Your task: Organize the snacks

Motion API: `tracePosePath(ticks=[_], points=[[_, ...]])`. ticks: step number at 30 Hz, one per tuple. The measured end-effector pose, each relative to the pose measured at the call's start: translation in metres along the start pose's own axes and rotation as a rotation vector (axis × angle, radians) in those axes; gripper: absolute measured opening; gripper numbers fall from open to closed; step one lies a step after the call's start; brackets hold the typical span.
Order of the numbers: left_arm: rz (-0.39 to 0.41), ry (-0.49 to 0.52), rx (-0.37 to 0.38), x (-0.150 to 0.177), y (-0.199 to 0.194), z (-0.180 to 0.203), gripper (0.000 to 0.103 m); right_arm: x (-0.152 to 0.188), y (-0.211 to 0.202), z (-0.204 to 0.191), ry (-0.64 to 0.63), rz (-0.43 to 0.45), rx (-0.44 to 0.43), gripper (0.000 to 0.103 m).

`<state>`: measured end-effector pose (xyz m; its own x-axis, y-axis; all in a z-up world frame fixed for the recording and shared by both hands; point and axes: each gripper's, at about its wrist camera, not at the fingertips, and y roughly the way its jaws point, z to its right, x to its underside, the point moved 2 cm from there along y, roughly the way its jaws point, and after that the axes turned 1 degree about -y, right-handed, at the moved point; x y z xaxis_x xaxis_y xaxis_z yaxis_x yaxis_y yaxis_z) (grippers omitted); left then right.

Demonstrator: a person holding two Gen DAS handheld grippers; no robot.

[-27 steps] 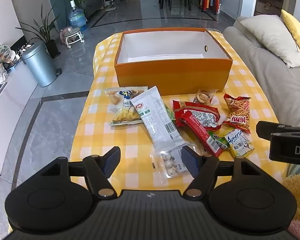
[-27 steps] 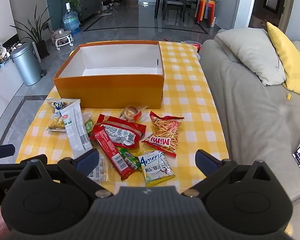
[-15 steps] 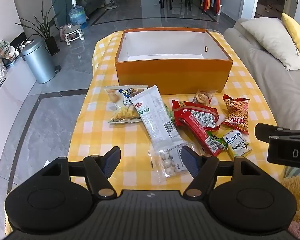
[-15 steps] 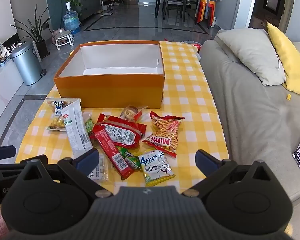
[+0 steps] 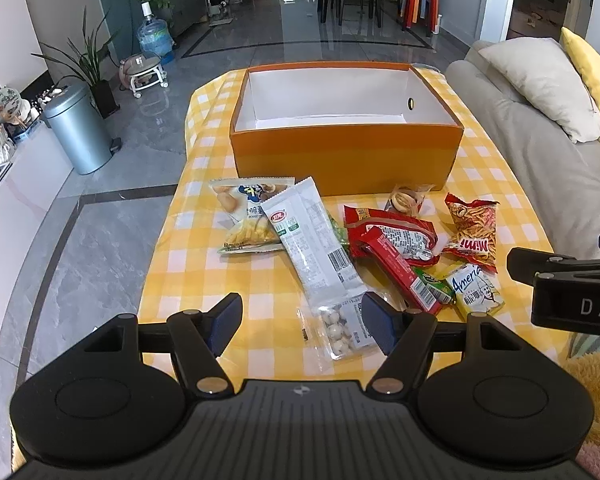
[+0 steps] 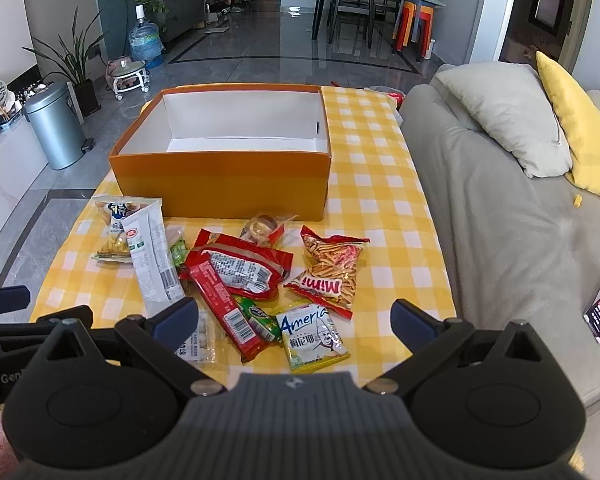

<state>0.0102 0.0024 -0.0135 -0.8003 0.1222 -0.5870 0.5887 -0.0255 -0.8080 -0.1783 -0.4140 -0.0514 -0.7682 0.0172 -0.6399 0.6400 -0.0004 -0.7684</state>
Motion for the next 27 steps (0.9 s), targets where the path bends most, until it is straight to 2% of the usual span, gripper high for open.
tracePosePath(ticks=[27], points=[[-0.010,-0.012,0.011,0.0014,0.0016,-0.0015,0.081,0.0017,0.0020,-0.0022,-0.001,-0.013,-0.005,0.099]])
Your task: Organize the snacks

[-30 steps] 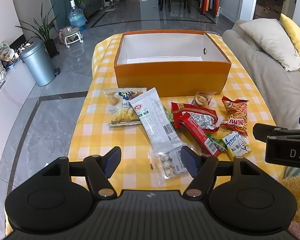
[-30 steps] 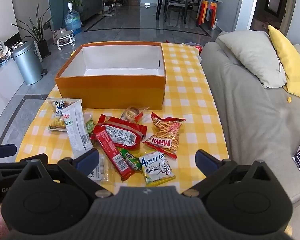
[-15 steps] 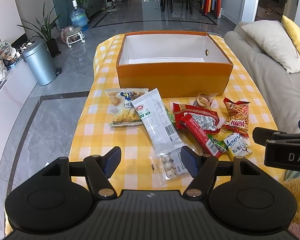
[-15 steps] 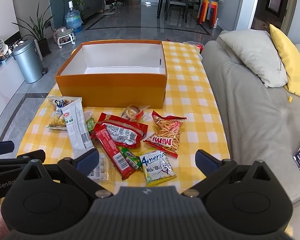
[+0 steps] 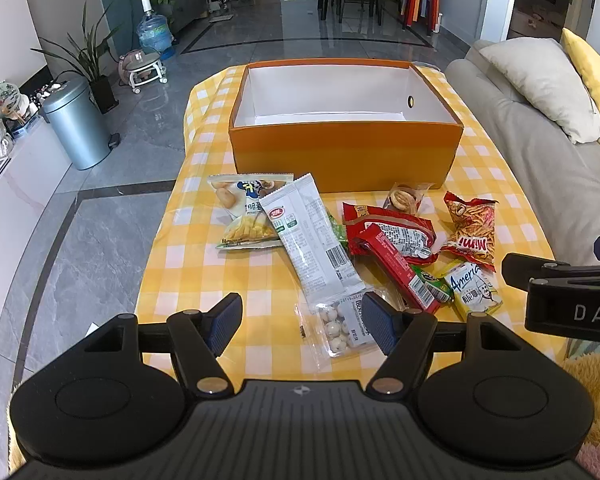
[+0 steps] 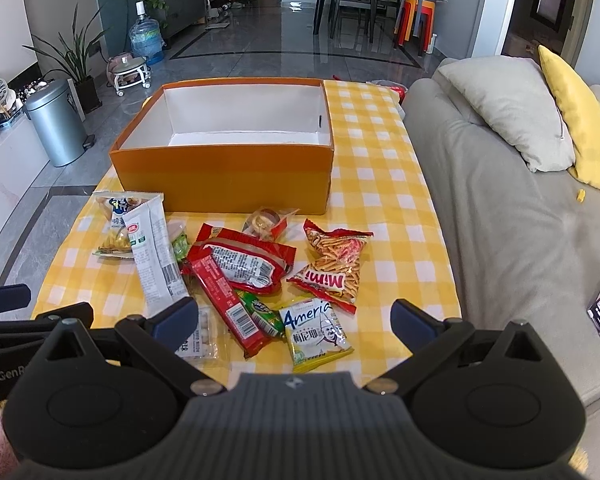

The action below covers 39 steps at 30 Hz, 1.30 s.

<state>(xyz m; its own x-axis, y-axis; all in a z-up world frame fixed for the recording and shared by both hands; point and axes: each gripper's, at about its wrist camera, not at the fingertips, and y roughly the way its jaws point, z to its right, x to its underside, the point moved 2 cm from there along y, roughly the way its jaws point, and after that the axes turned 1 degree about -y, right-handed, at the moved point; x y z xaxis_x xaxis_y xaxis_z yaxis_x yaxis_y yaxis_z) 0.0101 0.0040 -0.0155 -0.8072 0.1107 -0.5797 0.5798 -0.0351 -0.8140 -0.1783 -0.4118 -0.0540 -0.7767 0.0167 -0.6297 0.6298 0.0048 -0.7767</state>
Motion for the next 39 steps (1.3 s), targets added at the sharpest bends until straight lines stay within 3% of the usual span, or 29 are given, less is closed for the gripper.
tracePosePath(ticks=[39], points=[[-0.019,-0.007,0.010,0.0067,0.0044,-0.0008,0.081,0.0035,0.0050,-0.0018,0.003,-0.017,-0.007,0.099]])
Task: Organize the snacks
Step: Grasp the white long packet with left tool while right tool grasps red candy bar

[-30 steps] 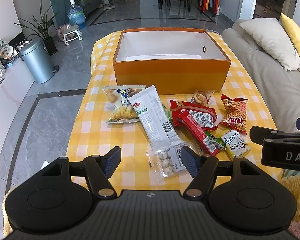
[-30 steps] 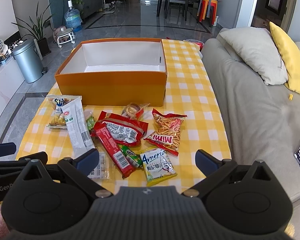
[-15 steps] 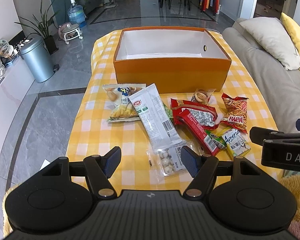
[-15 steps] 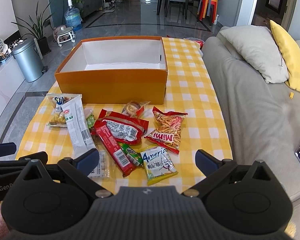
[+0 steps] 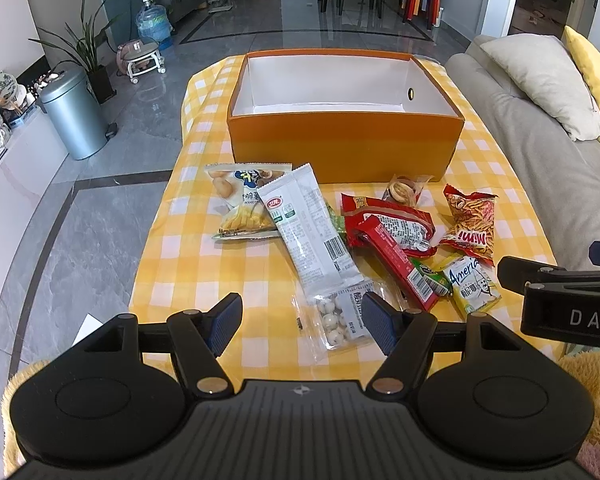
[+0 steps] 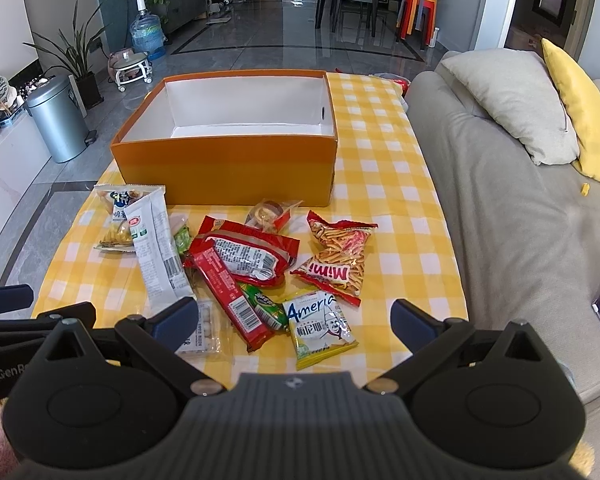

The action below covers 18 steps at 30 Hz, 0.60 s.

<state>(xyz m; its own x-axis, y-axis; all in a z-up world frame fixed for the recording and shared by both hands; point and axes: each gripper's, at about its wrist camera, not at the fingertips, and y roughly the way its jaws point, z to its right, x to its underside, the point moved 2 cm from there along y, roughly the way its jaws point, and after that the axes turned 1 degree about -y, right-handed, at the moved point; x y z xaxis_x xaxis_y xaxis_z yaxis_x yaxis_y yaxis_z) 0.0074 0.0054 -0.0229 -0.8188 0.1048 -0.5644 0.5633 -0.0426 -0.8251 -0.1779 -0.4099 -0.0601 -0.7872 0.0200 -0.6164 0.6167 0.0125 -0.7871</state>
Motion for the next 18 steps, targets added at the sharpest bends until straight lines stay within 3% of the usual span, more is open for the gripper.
tracePosePath(ticks=[7,13,18], points=[[-0.026,-0.001,0.027,-0.005,0.006,-0.001,0.081,-0.001,0.009,0.007,0.014,-0.021,-0.035,0.099],[-0.065,-0.011,0.073,-0.010,0.022,-0.002,0.074,0.003,0.032,0.022,0.079,-0.058,-0.116,0.098],[-0.114,-0.027,0.105,-0.015,0.040,-0.002,0.070,0.006,0.054,0.012,0.049,-0.079,-0.189,0.080]])
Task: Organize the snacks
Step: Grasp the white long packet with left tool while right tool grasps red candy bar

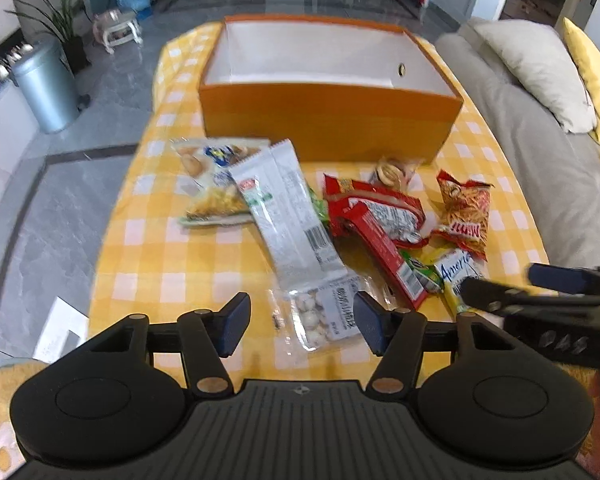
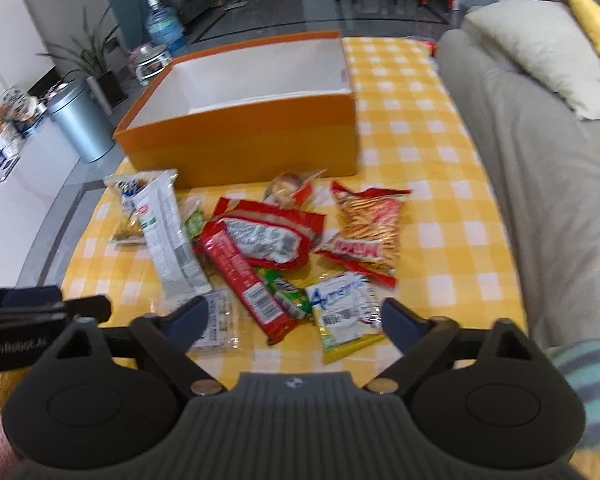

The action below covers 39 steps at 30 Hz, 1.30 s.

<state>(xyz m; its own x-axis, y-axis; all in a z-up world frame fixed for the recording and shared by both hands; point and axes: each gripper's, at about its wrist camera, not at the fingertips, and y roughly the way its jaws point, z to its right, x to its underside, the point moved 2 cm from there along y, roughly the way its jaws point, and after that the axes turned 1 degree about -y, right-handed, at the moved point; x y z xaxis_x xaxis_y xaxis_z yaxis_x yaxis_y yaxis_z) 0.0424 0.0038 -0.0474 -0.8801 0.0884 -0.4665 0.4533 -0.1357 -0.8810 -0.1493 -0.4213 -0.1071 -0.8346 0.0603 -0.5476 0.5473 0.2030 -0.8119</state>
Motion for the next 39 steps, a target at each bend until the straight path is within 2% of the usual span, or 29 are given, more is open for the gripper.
tracePosePath(ticks=[3,9,15,19,22,31,34,39], points=[[-0.018,-0.037,0.035,-0.005,0.011,-0.003,0.070,0.000,0.015,-0.011,-0.055,-0.019,-0.037,0.071],[-0.050,-0.082,0.045,-0.018,0.037,-0.010,0.070,-0.007,0.048,-0.019,-0.104,-0.037,-0.090,0.048],[-0.067,-0.136,0.063,-0.035,0.065,-0.016,0.075,-0.018,0.076,-0.020,-0.122,-0.049,-0.135,0.041],[-0.100,-0.174,0.048,-0.043,0.087,-0.021,0.075,-0.025,0.093,-0.022,-0.134,-0.060,-0.154,0.036],[-0.121,-0.192,0.037,-0.047,0.100,-0.025,0.077,-0.030,0.103,-0.023,-0.136,-0.068,-0.167,0.027],[-0.143,-0.201,0.049,-0.054,0.122,-0.026,0.081,-0.039,0.120,-0.029,-0.143,-0.084,-0.187,0.029],[-0.139,-0.198,0.067,-0.053,0.123,-0.027,0.065,-0.039,0.123,-0.029,-0.142,-0.093,-0.187,0.029],[-0.113,-0.191,0.085,-0.052,0.115,-0.028,0.058,-0.039,0.120,-0.030,-0.159,-0.081,-0.174,0.027]])
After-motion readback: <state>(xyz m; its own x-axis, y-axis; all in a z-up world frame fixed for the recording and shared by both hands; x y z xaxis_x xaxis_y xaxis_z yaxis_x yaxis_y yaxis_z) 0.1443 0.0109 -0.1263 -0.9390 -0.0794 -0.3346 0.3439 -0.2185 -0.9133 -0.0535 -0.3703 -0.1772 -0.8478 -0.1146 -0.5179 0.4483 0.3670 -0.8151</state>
